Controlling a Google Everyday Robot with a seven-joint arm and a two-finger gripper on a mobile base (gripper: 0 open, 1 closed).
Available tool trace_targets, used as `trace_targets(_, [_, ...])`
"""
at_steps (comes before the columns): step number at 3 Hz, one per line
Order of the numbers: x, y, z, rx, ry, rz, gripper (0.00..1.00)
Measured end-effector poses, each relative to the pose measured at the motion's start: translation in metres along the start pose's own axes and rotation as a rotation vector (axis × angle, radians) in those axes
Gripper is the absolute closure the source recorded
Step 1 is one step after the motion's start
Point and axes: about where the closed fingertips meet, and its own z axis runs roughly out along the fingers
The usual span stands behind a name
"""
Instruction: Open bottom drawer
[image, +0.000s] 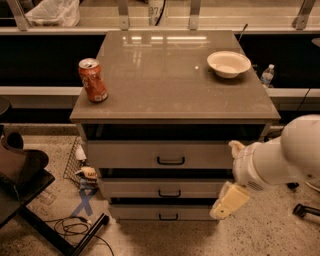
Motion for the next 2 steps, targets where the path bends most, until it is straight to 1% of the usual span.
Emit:
trace_targets(1, [0.008, -0.010, 0.061, 0.028, -0.024, 0.029, 0.00])
trace_targets(2, [0.000, -0.031, 0.062, 0.105, -0.063, 0.032, 0.00])
